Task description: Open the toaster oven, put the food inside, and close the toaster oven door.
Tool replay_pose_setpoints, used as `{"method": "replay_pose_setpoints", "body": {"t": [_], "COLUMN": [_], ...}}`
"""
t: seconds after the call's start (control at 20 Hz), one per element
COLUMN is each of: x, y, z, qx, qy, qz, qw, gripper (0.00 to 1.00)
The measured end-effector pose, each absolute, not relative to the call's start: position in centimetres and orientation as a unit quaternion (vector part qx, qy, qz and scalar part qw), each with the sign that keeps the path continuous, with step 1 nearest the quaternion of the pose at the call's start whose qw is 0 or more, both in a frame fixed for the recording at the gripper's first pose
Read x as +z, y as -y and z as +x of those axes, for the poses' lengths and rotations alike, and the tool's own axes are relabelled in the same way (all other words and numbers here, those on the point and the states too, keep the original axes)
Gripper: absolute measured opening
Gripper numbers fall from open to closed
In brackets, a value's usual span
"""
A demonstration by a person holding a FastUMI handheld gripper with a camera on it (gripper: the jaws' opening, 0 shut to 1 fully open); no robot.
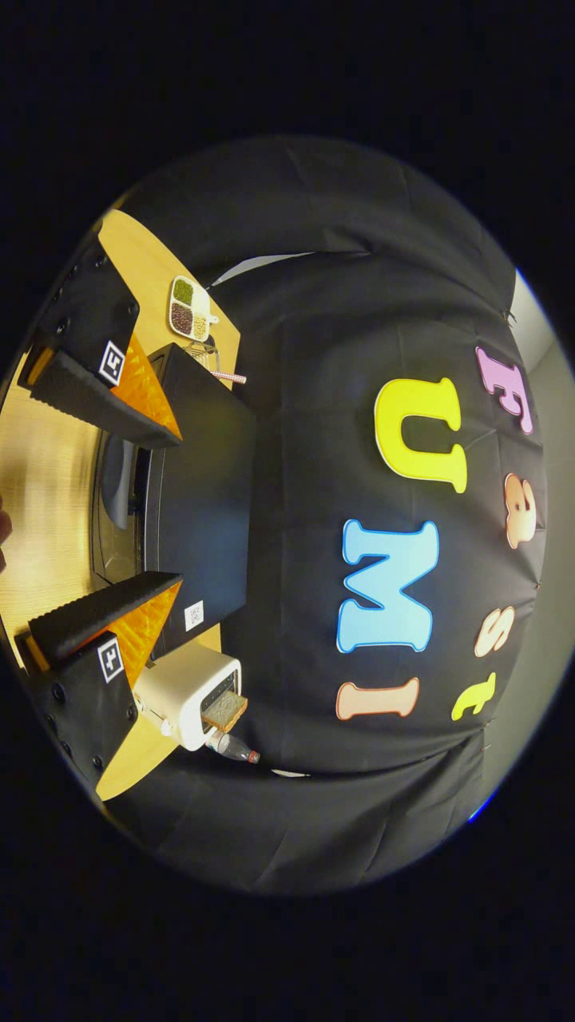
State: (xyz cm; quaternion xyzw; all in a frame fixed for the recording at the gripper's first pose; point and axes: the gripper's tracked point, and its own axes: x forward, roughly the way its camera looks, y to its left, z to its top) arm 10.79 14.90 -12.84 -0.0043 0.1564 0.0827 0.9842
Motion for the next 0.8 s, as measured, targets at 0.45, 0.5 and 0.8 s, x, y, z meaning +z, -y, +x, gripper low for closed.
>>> {"method": "replay_pose_setpoints", "body": {"t": [0.45, 0.5, 0.8], "x": [-17.5, -17.9, -19.0], "y": [-16.9, -17.0, -18.1], "z": [12.9, 13.1, 13.8], "qx": [0.074, 0.072, 0.077], "qy": [-0.204, -0.211, -0.217], "qz": [-0.013, -0.010, 0.002], "qw": [0.976, 0.975, 0.973], "gripper": [0.98, 0.98, 0.98]}}
